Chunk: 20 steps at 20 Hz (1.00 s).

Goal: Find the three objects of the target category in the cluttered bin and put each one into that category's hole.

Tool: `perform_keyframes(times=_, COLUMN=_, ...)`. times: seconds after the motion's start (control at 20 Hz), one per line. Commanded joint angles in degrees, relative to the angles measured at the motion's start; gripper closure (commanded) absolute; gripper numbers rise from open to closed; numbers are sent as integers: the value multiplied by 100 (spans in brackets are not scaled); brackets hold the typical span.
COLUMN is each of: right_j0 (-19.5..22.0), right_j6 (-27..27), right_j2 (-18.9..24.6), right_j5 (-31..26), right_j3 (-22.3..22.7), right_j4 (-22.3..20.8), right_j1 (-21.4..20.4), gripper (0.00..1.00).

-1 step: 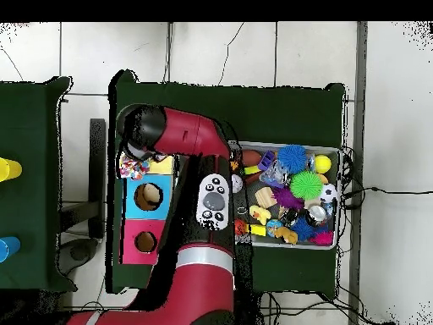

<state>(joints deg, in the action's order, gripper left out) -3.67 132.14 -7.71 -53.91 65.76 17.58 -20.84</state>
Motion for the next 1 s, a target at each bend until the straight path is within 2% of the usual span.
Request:
perform_keyframes(times=0.05, right_j0=54, right_j6=514, right_j2=92, right_j5=-870, right_j3=128, right_j4=-236, right_j1=-260, gripper=0)
perform_keyframes(times=0.35, right_j0=118, right_j6=478, right_j2=110, right_j5=-790, right_j3=-15, right_j4=-271, right_j1=-84, gripper=0)
perform_keyframes(times=0.55, right_j0=77, right_j6=494, right_j2=109, right_j5=-593, right_j3=192, right_j4=-270, right_j1=-142, gripper=0)
perform_keyframes(times=1.0, right_j0=190, right_j6=435, right_j2=120, right_j5=-761, right_j3=-45, right_j4=-313, right_j1=6, gripper=0)
